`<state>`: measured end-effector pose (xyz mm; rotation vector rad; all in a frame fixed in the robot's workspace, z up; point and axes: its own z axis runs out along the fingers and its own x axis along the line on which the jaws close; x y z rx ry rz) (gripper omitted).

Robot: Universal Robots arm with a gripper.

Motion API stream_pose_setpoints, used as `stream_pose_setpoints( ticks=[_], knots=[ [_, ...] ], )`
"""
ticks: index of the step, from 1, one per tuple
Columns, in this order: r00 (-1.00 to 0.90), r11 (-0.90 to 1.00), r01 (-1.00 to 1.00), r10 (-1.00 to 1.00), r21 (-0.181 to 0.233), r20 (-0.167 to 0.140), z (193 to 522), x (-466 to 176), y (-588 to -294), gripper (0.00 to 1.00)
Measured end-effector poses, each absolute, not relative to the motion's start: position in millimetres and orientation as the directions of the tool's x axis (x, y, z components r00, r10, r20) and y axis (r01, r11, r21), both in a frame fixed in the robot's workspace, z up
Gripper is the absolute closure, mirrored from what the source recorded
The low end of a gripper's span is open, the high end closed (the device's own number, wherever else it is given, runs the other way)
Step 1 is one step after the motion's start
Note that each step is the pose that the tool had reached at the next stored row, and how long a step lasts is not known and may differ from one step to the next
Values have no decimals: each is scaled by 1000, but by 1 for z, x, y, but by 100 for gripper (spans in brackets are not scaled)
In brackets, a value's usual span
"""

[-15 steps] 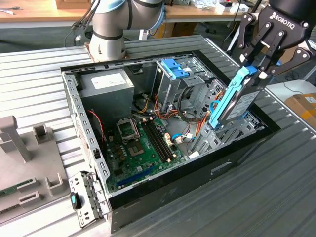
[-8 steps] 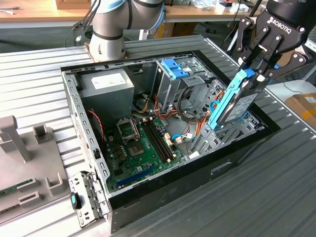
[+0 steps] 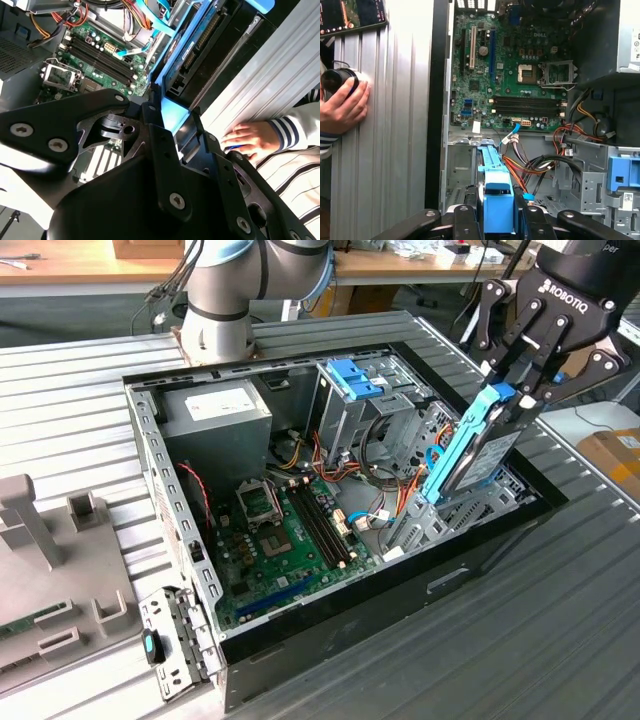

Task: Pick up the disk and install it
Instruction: 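Pick up the disk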

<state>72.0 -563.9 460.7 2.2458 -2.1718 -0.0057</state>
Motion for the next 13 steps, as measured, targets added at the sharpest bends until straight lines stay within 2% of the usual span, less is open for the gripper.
stream_pose_setpoints(
  ticks=[13],
  knots=[
    [34,-34,-999,-999,15,9,440,72,-566,63]
  ],
)
